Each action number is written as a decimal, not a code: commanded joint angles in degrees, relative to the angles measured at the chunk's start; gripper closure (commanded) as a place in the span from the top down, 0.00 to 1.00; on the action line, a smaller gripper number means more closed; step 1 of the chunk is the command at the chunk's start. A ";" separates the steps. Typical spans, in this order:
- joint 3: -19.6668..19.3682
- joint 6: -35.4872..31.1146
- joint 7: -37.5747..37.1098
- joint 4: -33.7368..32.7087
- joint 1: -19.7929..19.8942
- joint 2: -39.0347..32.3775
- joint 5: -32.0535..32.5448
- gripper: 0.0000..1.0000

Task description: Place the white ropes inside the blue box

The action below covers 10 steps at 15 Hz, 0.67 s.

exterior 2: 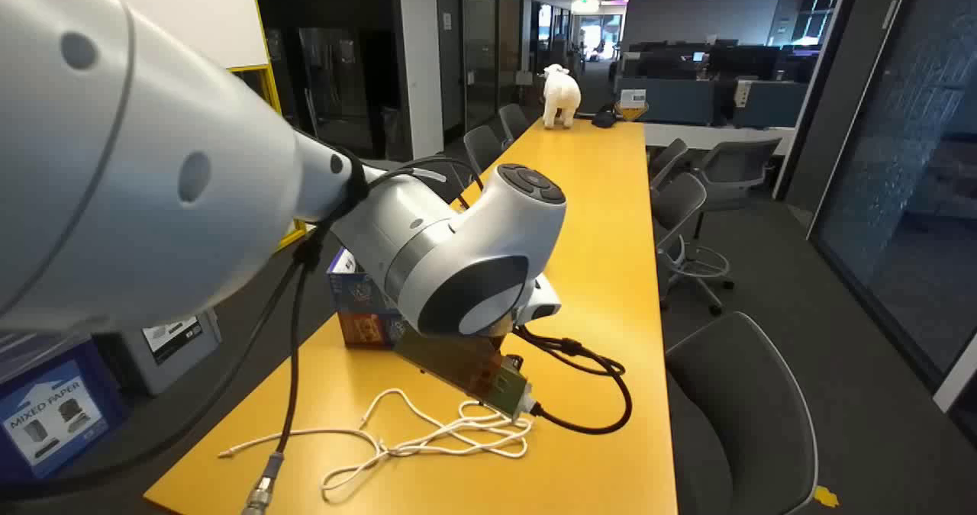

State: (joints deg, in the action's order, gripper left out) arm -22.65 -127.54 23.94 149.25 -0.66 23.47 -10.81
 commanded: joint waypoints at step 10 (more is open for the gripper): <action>3.62 -8.50 -6.28 -1.53 0.42 -8.20 -11.03 1.00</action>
State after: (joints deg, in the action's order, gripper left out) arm -21.35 -130.52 21.93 149.37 0.09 21.54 -14.50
